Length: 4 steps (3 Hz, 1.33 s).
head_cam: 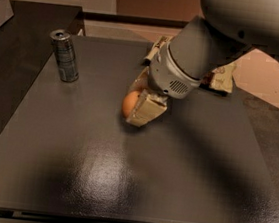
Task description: Move orange near redbull can
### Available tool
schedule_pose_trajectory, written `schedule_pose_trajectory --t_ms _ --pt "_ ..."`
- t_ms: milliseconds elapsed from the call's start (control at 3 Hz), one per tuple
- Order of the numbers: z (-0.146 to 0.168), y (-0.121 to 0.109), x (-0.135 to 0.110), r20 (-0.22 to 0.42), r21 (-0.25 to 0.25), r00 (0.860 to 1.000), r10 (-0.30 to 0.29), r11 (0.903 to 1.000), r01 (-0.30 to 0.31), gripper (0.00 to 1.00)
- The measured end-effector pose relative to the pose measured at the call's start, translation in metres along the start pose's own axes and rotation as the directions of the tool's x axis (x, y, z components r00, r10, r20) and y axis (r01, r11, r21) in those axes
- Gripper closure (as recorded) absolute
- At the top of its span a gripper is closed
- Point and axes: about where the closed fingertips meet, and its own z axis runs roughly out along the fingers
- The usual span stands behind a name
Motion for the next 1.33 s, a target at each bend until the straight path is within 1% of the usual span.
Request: schedule_pose_trajectory --t_ms 333,667,1000,1333 --pt "0.004 -0.033 -0.019 0.009 0.013 0.999 0.039 0.9991 -0.039 1.0" --pt "0.01 -0.055 -0.041 0.015 0.025 0.998 0.059 0.9979 -0.059 1.0" --pt "0.023 -0.069 -0.063 0.015 0.025 0.997 0.069 0.9972 -0.07 1.0" --pt "0.037 -0.079 -0.087 0.02 0.018 0.998 0.059 0.9981 -0.06 1.0"
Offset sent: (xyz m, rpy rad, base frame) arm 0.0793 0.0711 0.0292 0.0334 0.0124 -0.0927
